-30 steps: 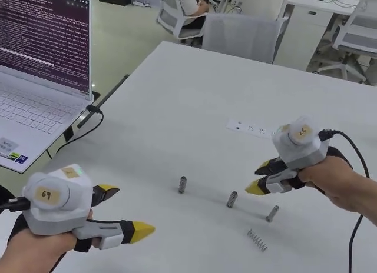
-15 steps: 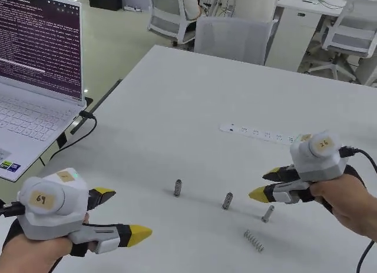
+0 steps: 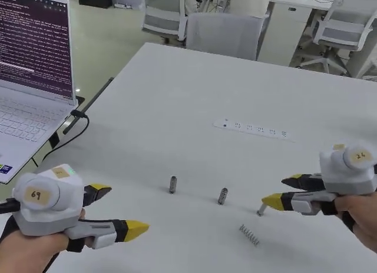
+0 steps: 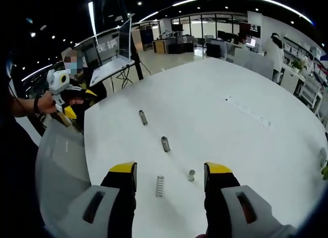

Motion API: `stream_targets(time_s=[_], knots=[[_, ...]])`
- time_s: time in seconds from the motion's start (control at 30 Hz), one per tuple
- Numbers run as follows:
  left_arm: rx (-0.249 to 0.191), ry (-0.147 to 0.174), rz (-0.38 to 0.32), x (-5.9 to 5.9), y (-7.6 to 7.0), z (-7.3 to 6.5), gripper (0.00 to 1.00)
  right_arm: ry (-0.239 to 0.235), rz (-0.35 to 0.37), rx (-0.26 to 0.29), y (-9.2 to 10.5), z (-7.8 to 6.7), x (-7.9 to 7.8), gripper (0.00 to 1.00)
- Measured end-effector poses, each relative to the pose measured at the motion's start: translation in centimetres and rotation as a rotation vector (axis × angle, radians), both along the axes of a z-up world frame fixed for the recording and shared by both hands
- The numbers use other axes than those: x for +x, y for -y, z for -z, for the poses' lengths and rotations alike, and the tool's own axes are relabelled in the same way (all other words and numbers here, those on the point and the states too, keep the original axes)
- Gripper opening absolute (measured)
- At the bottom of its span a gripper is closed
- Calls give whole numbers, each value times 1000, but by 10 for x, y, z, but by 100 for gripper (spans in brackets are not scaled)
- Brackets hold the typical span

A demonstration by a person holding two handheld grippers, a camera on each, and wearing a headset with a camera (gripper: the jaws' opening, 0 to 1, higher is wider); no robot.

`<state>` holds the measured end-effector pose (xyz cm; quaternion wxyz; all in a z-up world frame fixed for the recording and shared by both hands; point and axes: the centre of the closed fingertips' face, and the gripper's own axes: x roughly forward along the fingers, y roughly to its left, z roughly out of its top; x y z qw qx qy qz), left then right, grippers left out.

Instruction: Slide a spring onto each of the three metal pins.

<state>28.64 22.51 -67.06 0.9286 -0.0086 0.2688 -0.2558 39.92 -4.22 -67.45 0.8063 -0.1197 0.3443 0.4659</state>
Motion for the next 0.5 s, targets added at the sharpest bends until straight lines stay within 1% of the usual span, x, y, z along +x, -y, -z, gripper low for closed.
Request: stream_targets(time_s=[0.13,0.3,0.43,0.5], knots=[[3,0,3,2,1,-1,70,-1,28,10,13,-1,-9,52],[9,3,6,6,-1,-3,70,-1,56,25,22,-4,-21,54],[11,4,8,7,-1,-3,70,-10,79,41,27,-2,-32,58],[11,4,10,7,-1,-3,70,-13,86,49,30,1,-35,59]])
